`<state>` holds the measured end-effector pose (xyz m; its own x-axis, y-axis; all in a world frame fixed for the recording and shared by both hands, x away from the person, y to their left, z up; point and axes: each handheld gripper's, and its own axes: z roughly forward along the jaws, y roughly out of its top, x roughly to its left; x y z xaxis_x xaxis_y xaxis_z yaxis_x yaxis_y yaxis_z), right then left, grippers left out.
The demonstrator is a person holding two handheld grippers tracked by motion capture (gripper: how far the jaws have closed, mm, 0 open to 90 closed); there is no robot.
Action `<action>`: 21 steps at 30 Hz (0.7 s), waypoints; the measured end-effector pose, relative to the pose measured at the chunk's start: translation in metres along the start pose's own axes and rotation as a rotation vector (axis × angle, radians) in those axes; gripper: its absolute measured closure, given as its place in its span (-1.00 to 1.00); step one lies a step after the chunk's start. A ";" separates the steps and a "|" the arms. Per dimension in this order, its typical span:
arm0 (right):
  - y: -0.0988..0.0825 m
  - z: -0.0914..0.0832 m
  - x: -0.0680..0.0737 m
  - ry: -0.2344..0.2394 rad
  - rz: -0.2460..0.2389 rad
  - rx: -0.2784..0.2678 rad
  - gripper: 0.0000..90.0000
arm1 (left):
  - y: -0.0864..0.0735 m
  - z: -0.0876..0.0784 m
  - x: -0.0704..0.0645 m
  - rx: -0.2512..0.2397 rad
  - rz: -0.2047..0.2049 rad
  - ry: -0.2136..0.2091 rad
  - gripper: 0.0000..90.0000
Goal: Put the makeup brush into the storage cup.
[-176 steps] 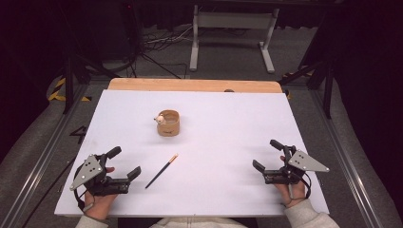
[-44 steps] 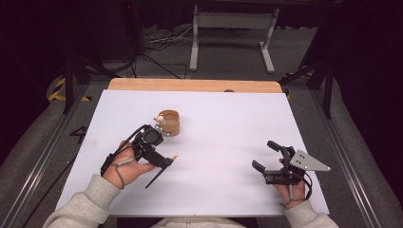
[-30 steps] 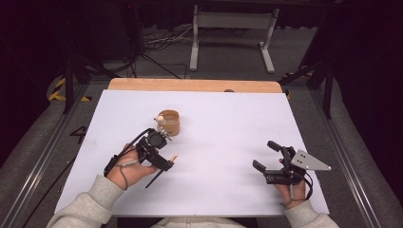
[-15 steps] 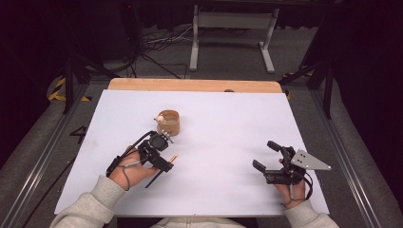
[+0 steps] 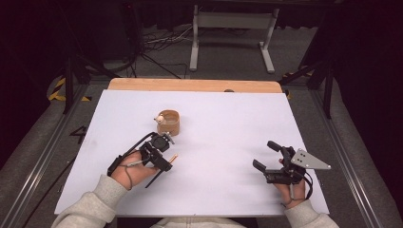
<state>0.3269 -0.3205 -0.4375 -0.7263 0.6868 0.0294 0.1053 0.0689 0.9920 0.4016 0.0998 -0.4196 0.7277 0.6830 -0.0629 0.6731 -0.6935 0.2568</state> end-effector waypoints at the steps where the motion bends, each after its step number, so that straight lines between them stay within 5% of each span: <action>1: 0.000 0.000 0.000 -0.001 -0.001 -0.001 -0.83 | 0.000 0.000 0.000 0.002 0.000 0.004 0.01; 6: 0.000 0.000 0.000 0.002 -0.003 0.005 -0.82 | 0.002 0.001 -0.001 0.011 -0.025 0.002 0.13; 21: -0.001 0.002 0.000 0.004 -0.009 0.018 -0.80 | 0.001 0.006 -0.006 0.056 -0.013 0.009 0.57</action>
<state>0.3276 -0.3191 -0.4383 -0.7297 0.6834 0.0210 0.1109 0.0881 0.9899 0.3987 0.0937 -0.4247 0.7179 0.6939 -0.0569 0.6889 -0.6962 0.2018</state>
